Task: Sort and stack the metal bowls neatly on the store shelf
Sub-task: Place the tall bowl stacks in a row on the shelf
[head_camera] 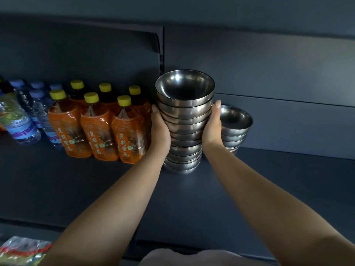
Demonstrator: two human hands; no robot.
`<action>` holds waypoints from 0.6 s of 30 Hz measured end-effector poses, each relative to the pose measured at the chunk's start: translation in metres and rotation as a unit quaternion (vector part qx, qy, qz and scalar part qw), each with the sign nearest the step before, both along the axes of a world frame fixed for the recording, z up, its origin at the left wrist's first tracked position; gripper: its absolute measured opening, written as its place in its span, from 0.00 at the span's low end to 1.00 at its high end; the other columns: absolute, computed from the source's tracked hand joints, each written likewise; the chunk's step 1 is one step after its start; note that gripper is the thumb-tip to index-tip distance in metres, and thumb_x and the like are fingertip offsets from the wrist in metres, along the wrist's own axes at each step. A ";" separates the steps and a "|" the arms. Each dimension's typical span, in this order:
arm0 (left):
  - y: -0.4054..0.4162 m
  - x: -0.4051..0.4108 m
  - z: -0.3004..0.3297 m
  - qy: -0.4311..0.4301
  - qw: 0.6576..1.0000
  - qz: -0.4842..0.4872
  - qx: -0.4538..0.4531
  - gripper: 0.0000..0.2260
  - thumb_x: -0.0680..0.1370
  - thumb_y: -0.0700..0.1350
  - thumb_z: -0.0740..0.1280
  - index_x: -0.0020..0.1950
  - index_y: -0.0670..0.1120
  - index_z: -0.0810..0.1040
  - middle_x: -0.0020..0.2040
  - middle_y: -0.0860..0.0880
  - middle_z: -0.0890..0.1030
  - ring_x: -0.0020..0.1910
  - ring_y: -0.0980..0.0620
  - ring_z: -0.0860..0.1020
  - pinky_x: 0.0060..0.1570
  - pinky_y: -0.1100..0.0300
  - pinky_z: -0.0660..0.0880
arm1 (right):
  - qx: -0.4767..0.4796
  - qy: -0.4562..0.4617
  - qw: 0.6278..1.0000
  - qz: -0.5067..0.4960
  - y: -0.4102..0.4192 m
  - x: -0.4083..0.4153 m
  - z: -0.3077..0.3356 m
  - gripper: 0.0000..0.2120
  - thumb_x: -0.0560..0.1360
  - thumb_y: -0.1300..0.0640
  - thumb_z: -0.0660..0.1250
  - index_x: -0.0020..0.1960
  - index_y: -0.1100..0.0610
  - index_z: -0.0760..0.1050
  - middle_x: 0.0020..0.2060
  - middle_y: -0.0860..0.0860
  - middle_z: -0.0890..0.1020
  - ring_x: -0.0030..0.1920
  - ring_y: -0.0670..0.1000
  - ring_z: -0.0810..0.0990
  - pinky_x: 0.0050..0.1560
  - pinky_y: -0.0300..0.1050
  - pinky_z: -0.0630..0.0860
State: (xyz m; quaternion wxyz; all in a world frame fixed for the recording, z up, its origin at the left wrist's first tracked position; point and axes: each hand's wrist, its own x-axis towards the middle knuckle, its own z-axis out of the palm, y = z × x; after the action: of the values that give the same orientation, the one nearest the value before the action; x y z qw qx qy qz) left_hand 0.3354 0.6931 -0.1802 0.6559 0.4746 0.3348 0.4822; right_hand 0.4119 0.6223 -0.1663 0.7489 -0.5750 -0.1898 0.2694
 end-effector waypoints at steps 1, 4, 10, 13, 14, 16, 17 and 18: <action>-0.001 0.001 0.000 -0.001 1.000 0.002 0.001 0.25 0.81 0.58 0.48 0.70 0.45 0.68 0.67 0.47 0.72 0.67 0.50 0.69 0.70 0.52 0.62 | -0.001 0.005 1.000 -0.006 -0.001 0.000 -0.001 0.42 0.64 0.26 0.52 0.70 0.50 0.69 0.65 0.50 0.76 0.66 0.50 0.73 0.71 0.52 0.64; -0.001 0.001 0.003 0.007 1.000 -0.002 -0.001 0.25 0.81 0.58 0.49 0.69 0.46 0.69 0.66 0.47 0.74 0.66 0.50 0.70 0.70 0.52 0.63 | 0.015 0.027 1.000 -0.006 -0.003 0.002 -0.005 0.36 0.71 0.29 0.52 0.70 0.50 0.69 0.65 0.50 0.76 0.66 0.50 0.73 0.71 0.52 0.64; 0.000 0.000 0.005 0.001 1.000 -0.008 0.008 0.28 0.78 0.62 0.49 0.71 0.48 0.68 0.68 0.48 0.72 0.67 0.51 0.69 0.71 0.51 0.62 | 0.000 0.029 1.000 0.000 -0.001 -0.001 -0.002 0.46 0.59 0.24 0.53 0.70 0.49 0.68 0.66 0.49 0.75 0.67 0.50 0.72 0.72 0.52 0.63; 0.001 -0.002 0.006 0.000 1.000 -0.008 0.020 0.28 0.77 0.63 0.50 0.70 0.48 0.68 0.67 0.49 0.73 0.66 0.51 0.70 0.70 0.51 0.63 | -0.008 0.011 1.000 -0.007 -0.001 -0.002 -0.001 0.46 0.60 0.24 0.52 0.71 0.49 0.68 0.67 0.48 0.74 0.68 0.49 0.71 0.72 0.52 0.62; 0.001 -0.002 0.007 -0.004 1.000 -0.005 0.021 0.27 0.78 0.61 0.50 0.70 0.47 0.68 0.67 0.48 0.73 0.66 0.51 0.70 0.70 0.53 0.63 | -0.009 0.005 1.000 -0.011 -0.001 -0.002 -0.001 0.47 0.59 0.24 0.52 0.71 0.49 0.67 0.67 0.48 0.73 0.68 0.49 0.70 0.73 0.52 0.61; 0.002 -0.002 0.010 -0.012 1.000 -0.003 0.012 0.23 0.81 0.57 0.49 0.69 0.46 0.69 0.66 0.48 0.73 0.65 0.51 0.71 0.68 0.56 0.64 | -0.015 -0.011 1.000 -0.018 -0.001 -0.003 0.001 0.47 0.58 0.23 0.52 0.70 0.48 0.68 0.67 0.47 0.74 0.68 0.48 0.70 0.72 0.51 0.62; 0.003 -0.002 0.010 -0.012 1.000 -0.005 0.009 0.22 0.81 0.56 0.49 0.69 0.46 0.69 0.66 0.48 0.73 0.65 0.51 0.71 0.67 0.56 0.65 | -0.017 -0.019 0.999 -0.019 -0.001 -0.003 0.002 0.48 0.58 0.23 0.52 0.70 0.48 0.69 0.66 0.47 0.74 0.68 0.48 0.71 0.72 0.51 0.62; 0.005 -0.002 0.011 -0.010 1.000 -0.008 0.011 0.22 0.81 0.56 0.49 0.69 0.47 0.69 0.65 0.49 0.74 0.64 0.52 0.71 0.66 0.57 0.66 | -0.019 -0.028 0.999 -0.019 0.000 -0.003 0.004 0.48 0.58 0.22 0.52 0.70 0.49 0.69 0.66 0.47 0.75 0.68 0.48 0.71 0.72 0.51 0.62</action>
State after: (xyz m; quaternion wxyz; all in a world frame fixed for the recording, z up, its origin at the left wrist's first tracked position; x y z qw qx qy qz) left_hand 0.3337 0.6976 -0.1697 0.6577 0.4793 0.3196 0.4854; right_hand 0.4091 0.6223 -0.1625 0.7370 -0.6000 -0.1947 0.2428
